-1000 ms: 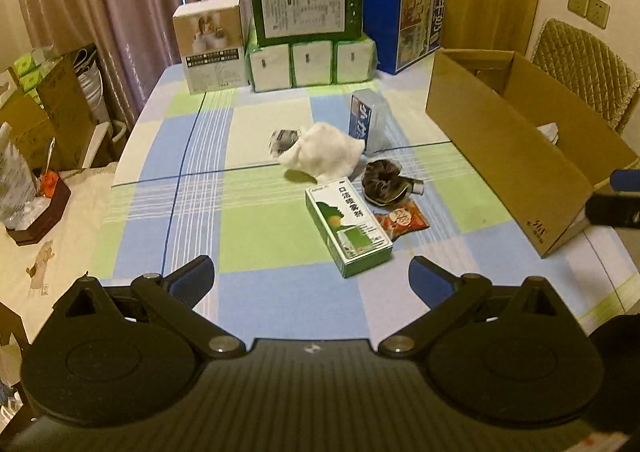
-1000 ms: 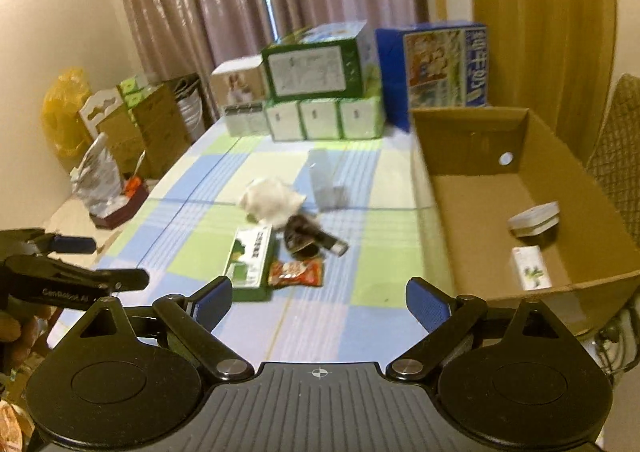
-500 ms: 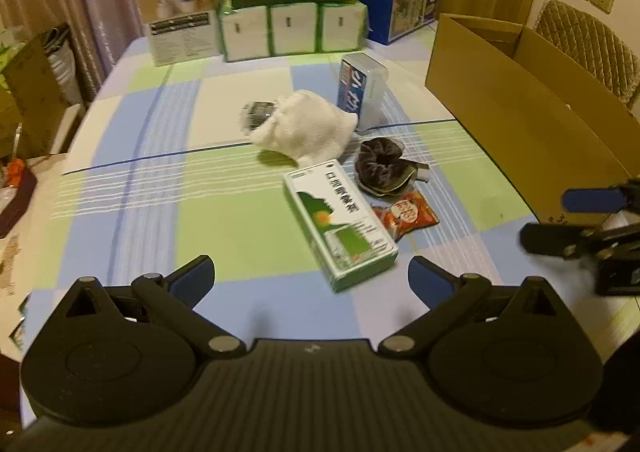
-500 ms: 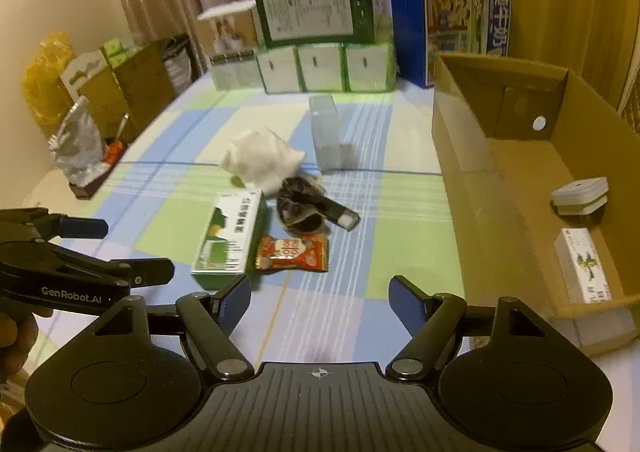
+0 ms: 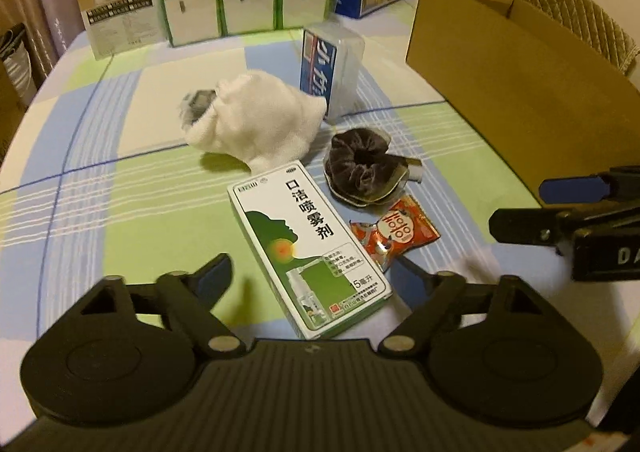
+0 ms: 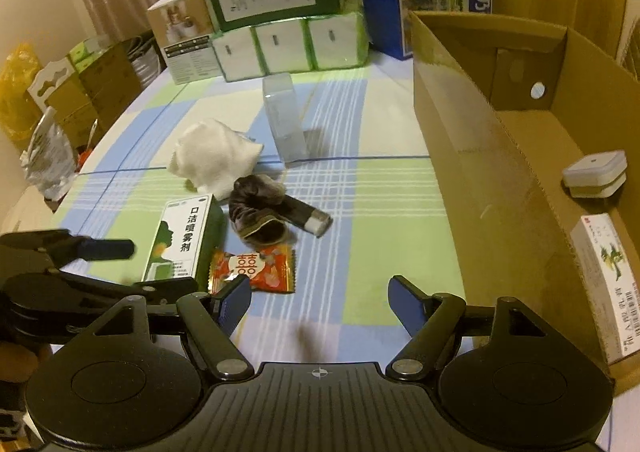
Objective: Organize objects
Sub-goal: 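Grasp the green spray box with the left tool while the right tool grasps the red snack packet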
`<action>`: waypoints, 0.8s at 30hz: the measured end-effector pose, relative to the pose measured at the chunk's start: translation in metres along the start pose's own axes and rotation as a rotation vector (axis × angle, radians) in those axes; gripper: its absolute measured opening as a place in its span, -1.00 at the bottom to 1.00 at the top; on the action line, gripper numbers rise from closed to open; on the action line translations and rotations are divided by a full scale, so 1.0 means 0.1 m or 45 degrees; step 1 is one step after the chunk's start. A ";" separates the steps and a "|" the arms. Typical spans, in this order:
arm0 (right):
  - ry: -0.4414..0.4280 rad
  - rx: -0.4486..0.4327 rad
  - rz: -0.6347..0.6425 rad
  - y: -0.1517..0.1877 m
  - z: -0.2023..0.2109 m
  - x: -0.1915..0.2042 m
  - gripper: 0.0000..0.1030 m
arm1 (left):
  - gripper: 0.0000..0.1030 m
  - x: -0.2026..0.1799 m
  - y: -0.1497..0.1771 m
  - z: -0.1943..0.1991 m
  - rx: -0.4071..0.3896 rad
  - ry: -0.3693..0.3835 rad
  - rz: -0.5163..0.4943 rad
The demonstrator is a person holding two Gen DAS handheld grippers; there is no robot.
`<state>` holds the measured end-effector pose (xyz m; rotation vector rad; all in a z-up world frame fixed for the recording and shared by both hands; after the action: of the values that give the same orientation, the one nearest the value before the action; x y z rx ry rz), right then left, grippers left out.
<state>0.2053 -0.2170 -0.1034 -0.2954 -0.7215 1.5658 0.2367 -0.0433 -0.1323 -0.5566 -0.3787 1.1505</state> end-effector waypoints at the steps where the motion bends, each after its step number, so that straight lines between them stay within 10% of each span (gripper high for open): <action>1: -0.003 0.003 -0.002 0.00 -0.02 -0.01 0.43 | 0.51 0.00 0.00 -0.03 0.003 0.012 0.010; 7: -0.008 0.031 0.056 0.05 -0.12 0.03 0.43 | 0.00 0.11 0.06 -0.06 0.056 -0.043 -0.047; 24: -0.098 0.085 0.145 0.10 -0.64 0.49 0.44 | 0.00 0.55 0.30 0.16 0.044 -0.090 0.018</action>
<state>0.2278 -0.1526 -0.1469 -0.2310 -0.7209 1.7134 0.2255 0.0198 -0.1366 -0.4897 -0.4153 1.1909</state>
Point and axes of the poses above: each gripper's, at about its wrist camera, not at the fingertips, and z roughly against the way its jaws point, x to its left, y to its underside, the point moved 8 cm from there along -z, roughly the way its jaws point, and after that the axes turned 4 degrees about -z, right-handed, at the moved point
